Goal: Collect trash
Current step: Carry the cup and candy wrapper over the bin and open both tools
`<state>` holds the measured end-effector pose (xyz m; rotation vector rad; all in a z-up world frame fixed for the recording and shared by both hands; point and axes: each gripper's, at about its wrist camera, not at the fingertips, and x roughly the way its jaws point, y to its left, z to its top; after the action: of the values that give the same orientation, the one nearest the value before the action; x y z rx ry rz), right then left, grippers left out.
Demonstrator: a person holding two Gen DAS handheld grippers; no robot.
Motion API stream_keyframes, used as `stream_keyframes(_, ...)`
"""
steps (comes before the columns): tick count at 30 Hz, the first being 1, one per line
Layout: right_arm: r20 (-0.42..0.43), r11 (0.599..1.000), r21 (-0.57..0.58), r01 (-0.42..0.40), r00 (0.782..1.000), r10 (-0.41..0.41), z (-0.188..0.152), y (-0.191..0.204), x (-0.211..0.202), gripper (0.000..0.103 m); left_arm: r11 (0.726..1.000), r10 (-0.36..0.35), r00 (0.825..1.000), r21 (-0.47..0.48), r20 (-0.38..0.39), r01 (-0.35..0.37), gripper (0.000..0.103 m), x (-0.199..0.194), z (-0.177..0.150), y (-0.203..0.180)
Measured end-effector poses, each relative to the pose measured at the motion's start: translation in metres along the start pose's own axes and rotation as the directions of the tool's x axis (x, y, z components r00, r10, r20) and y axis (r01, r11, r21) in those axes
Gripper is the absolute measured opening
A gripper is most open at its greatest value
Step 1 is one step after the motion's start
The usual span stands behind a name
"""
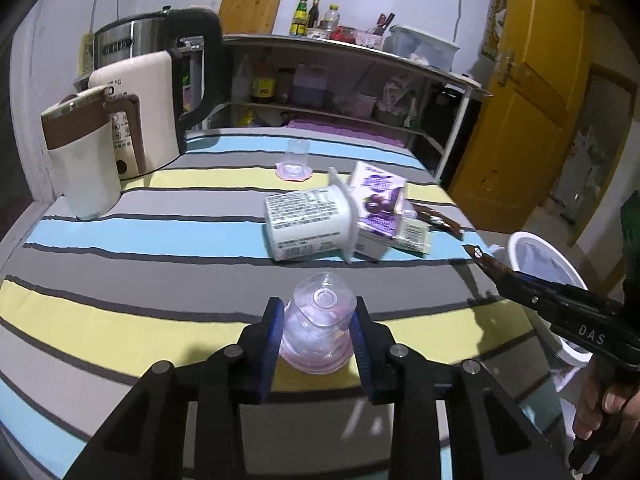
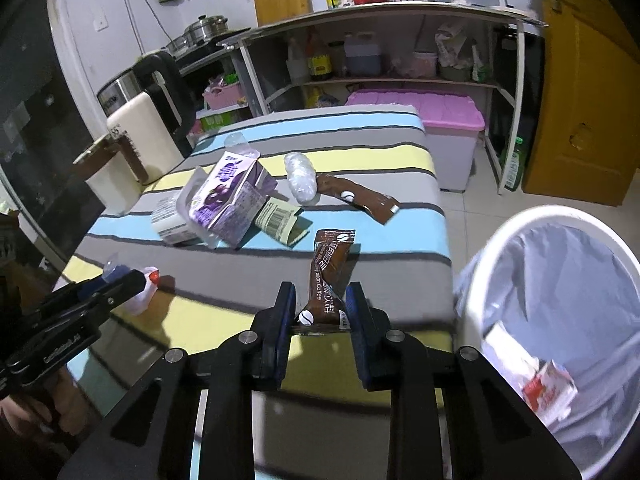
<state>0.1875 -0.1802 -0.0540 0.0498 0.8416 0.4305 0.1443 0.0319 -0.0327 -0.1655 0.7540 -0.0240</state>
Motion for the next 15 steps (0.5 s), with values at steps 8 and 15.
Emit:
stream_keyframes(8,0.046,1.000,0.016,-0.014,0.999,0.013,-0.021,0.002,-0.047,0.027,0.998,-0.045,0.999,0.039,0.021,0.044,0.034,-0.028,-0.010,-0.024)
stream_keyframes(15,0.079,1.000,0.027,-0.011,0.997,0.008,-0.034,-0.002,-0.076,0.027,0.994,-0.084,0.996,0.073,0.037,0.081,0.034,-0.044,-0.014,-0.045)
